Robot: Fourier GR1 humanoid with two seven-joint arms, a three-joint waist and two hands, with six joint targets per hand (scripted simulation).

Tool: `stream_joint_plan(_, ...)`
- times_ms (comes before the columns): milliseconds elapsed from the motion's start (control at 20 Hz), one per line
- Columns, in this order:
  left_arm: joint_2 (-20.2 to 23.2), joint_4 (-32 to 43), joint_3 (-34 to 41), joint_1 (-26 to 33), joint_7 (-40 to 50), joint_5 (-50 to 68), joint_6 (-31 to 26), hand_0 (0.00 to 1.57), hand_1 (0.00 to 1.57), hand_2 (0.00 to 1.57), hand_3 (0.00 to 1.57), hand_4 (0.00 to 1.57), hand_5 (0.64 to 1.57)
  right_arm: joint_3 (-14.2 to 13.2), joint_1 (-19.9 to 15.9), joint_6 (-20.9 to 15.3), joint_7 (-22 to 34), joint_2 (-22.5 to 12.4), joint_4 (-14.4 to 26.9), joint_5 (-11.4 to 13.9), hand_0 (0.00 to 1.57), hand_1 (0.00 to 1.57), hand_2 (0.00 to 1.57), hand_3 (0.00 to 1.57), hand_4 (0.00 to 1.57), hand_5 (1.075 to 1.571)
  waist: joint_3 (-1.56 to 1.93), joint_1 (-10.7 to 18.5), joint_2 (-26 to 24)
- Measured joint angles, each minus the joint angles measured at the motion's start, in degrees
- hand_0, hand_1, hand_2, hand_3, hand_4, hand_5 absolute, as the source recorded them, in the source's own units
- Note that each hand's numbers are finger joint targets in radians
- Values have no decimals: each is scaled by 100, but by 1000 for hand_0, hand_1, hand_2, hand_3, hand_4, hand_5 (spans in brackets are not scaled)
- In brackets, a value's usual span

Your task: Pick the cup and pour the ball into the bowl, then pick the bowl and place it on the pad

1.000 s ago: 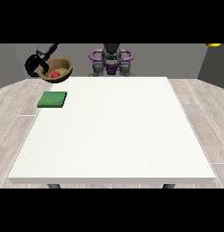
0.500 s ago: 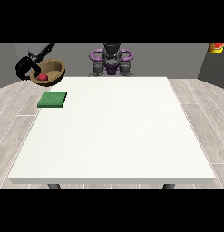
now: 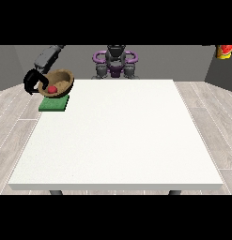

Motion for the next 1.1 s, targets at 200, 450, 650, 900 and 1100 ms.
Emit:
stream_joint_plan(200,204,120,98,-9,-22,80,-73,0,0,0,0,1190,1562,-250,-100,51,-5,-72,213,-224,1571,1571,1571,1011,527,1568,0,-49,61)
stream_joint_plan(450,223,77,82,16,2,168,-98,0,0,0,0,1195,1560,-359,-153,-241,-22,-310,461,-151,1555,1555,1512,932,0,1554,0,-27,76)
stream_joint_plan(650,314,217,126,75,-123,175,-121,0,0,0,0,1192,1562,-417,-195,-407,-146,-321,511,-160,1465,1465,1389,796,0,1539,-2,-63,83)
stream_joint_plan(900,452,342,150,88,-274,171,-175,0,0,0,0,1188,1565,-467,-346,-592,-310,-111,576,-241,1443,1443,1376,678,0,1535,0,-20,191)
stream_joint_plan(1100,571,377,182,-20,-335,256,-246,0,0,0,0,1194,1567,-532,-578,-740,-479,-151,654,-264,1151,1151,1324,1000,187,1532,-4,60,429)
